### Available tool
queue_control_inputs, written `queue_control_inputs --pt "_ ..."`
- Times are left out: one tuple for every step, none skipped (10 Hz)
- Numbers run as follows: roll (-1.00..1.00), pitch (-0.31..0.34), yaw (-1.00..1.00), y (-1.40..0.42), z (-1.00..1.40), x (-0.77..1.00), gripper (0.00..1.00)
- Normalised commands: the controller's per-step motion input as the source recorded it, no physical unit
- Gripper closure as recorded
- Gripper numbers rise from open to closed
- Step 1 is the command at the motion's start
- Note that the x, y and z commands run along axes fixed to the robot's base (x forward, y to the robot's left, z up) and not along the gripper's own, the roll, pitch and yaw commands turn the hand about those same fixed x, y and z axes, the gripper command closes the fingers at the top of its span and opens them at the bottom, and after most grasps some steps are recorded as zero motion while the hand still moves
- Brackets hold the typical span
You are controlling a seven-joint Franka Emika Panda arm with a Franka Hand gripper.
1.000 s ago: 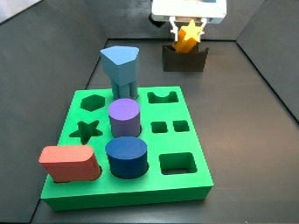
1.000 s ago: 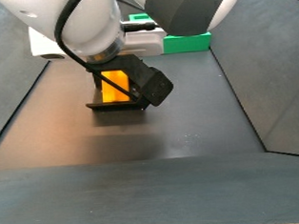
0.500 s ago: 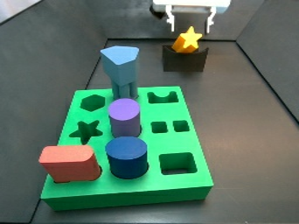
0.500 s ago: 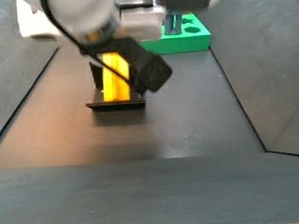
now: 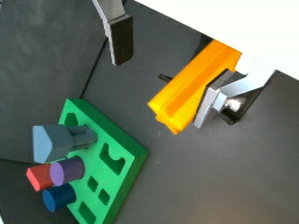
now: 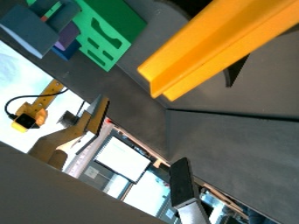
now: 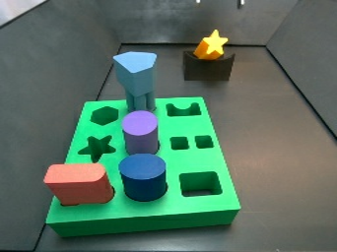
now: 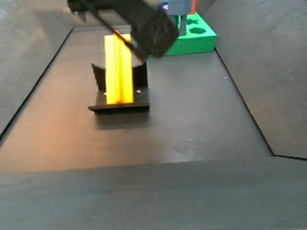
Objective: Pick up the star object. Move up. Place the star object on the fixture. Regrasp the star object. Move to above the board. Insert the star object.
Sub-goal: Regrasp the star object.
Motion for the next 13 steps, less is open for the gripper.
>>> queue_control_inputs --pt "1.00 0.052 0.03 -1.00 0.69 0.00 0.00" --pt "1.00 0.050 0.03 -1.00 0.65 0.00 0.00" --pt "1.00 0.043 0.03 -1.00 0.61 -0.02 0.00" --pt "1.00 0.036 0.03 -0.92 0.47 -0.06 0.00" --pt "1.00 0.031 0.03 -0.69 0.20 -0.05 0.00" --pt "1.00 0.031 0.03 -0.50 0.11 -0.03 0.00" --pt "1.00 0.030 0.03 -0.22 0.04 -0.01 0.00" --pt "1.00 0.029 0.03 -0.09 0.02 -0.01 0.00" --pt "1.00 0.027 0.03 -0.02 0.02 -0.02 0.00" --pt "1.00 0.024 0.03 -0.04 0.01 -0.01 0.00" --pt "1.00 0.022 0.03 -0.04 0.01 -0.01 0.00" --pt "1.00 0.019 0.03 -0.02 0.01 0.00 0.00" --pt "1.00 0.017 0.03 -0.02 0.00 0.00 0.00"
